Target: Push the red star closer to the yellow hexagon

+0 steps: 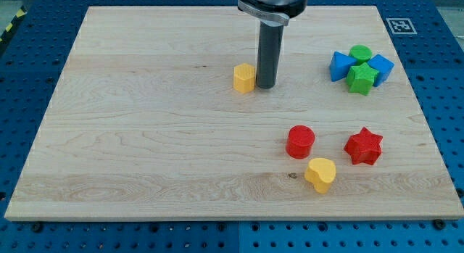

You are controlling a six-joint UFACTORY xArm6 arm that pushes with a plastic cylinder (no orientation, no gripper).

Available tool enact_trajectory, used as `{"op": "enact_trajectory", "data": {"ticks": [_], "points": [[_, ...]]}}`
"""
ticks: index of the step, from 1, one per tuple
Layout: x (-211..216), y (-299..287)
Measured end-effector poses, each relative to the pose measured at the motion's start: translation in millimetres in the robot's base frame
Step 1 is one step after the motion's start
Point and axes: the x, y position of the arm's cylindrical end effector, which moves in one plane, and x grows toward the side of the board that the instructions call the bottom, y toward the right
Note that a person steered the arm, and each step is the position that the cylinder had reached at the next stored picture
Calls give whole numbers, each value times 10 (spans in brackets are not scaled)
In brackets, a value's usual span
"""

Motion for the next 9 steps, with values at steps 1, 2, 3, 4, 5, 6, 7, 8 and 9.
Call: {"op": "enact_trajectory", "data": {"ticks": [1, 2, 3, 4, 5, 6, 7, 8, 9], "points": [[210, 475], [416, 1134], [941, 1814], [1458, 2286], [1625, 2103], [1556, 1659], [1323, 1330], [1040, 1202], [813, 1004]]}}
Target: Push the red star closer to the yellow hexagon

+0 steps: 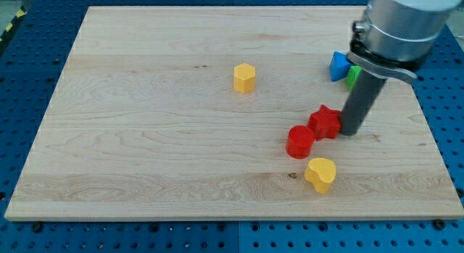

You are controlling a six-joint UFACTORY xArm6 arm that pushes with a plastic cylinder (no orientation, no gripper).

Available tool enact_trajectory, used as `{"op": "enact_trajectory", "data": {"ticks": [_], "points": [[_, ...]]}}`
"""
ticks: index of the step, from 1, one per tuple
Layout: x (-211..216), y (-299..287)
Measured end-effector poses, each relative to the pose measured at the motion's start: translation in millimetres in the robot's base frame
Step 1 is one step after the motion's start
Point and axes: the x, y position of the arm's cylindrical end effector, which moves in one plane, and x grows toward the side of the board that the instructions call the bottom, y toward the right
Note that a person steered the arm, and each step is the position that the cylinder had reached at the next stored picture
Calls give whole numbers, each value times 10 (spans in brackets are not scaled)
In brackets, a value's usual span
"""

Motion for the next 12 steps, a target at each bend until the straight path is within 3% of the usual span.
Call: {"op": "enact_trajectory", "data": {"ticks": [5, 8, 10, 12], "points": [[20, -1373], [-349, -1801], [-537, -2788], [-665, -2470]]}}
